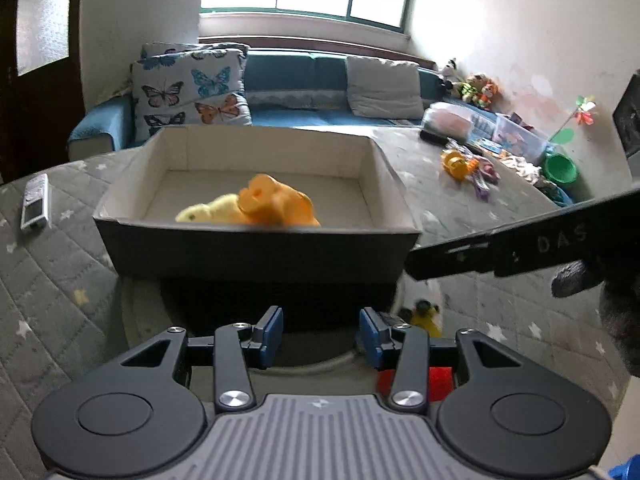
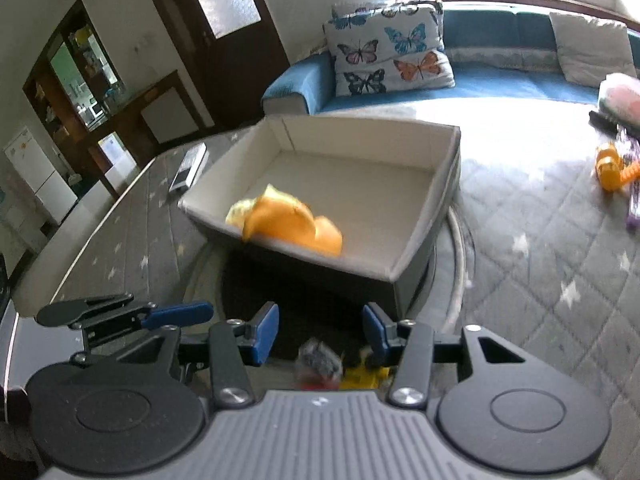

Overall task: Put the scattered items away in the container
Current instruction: 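Move the right gripper down to the red ball on the floor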

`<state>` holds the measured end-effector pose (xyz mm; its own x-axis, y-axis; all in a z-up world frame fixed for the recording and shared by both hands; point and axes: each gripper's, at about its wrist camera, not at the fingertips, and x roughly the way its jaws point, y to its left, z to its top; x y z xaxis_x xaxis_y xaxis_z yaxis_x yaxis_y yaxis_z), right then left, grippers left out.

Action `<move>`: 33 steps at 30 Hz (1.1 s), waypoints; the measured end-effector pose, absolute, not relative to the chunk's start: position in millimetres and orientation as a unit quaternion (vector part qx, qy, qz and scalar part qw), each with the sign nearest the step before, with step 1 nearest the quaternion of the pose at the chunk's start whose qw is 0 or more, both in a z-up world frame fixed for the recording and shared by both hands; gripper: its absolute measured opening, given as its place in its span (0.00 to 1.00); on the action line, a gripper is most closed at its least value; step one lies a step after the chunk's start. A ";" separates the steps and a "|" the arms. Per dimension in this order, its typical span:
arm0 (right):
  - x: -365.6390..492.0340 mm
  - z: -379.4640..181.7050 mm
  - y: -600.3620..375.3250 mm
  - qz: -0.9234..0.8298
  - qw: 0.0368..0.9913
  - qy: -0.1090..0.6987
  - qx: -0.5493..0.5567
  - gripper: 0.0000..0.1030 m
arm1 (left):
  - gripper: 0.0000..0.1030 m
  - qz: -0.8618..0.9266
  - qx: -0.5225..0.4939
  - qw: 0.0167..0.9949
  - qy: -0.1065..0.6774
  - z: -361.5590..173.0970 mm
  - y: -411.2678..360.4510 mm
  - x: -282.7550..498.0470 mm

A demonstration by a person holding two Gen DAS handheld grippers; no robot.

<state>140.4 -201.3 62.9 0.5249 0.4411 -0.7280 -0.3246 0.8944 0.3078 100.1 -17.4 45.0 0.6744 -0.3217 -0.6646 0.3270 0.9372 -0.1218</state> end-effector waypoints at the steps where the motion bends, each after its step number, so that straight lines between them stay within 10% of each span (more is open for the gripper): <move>1: 136.6 60.6 -202.5 0.221 0.869 0.438 0.066 0.47 | 0.44 -0.181 0.005 0.914 0.364 44.0 -18.9 97.1; 33: 125.4 8.7 -202.1 0.222 0.819 0.519 0.102 0.52 | 0.44 -0.262 0.045 0.871 0.412 4.1 -49.6 79.7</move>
<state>125.4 -202.1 8.7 0.3624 0.4704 -0.8046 -0.2579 0.8802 0.3984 79.7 -49.6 4.1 0.5229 -0.4188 -0.7424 0.4930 0.8591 -0.1374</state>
